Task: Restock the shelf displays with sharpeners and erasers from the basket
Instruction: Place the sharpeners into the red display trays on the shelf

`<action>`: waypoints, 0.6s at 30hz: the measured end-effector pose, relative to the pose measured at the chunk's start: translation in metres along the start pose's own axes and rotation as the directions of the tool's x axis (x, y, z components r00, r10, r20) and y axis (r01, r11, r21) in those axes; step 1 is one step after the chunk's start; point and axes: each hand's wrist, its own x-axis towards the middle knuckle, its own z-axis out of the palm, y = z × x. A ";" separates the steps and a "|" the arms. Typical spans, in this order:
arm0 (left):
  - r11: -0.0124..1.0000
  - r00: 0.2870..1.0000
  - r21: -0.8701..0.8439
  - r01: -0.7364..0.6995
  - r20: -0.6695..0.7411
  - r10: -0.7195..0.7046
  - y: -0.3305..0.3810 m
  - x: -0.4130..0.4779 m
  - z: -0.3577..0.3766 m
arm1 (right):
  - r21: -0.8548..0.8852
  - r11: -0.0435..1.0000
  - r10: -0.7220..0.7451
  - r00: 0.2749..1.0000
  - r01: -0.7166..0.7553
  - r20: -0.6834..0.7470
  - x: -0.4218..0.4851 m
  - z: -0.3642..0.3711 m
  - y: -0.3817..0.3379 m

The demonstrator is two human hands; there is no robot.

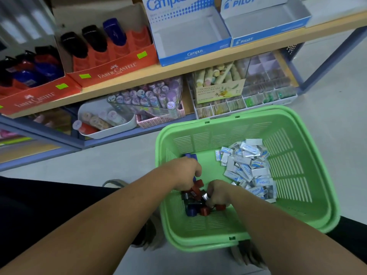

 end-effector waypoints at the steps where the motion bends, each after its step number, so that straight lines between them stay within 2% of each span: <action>1: 0.999 1.000 -0.054 0.006 0.008 -0.006 0.001 0.001 0.004 | 0.050 0.999 0.000 1.000 0.000 -0.009 0.002 0.001 0.001; 4: 0.989 0.999 -0.144 0.035 0.014 -0.033 0.003 0.003 0.013 | 0.129 0.992 -0.003 0.999 0.008 -0.035 0.003 0.005 0.000; 12: 0.985 0.997 -0.153 0.073 -0.010 -0.075 -0.003 0.007 0.018 | 0.141 0.990 -0.014 1.000 0.015 -0.007 0.002 0.003 0.003; 15: 0.996 0.997 -0.058 0.070 -0.008 -0.071 0.000 0.012 0.026 | 0.196 0.980 -0.018 1.000 0.019 -0.008 -0.001 -0.002 0.007; 18: 0.994 0.998 0.092 0.051 0.024 -0.053 0.006 0.021 0.039 | 0.326 0.945 0.038 0.997 -0.016 -0.063 -0.005 -0.011 0.013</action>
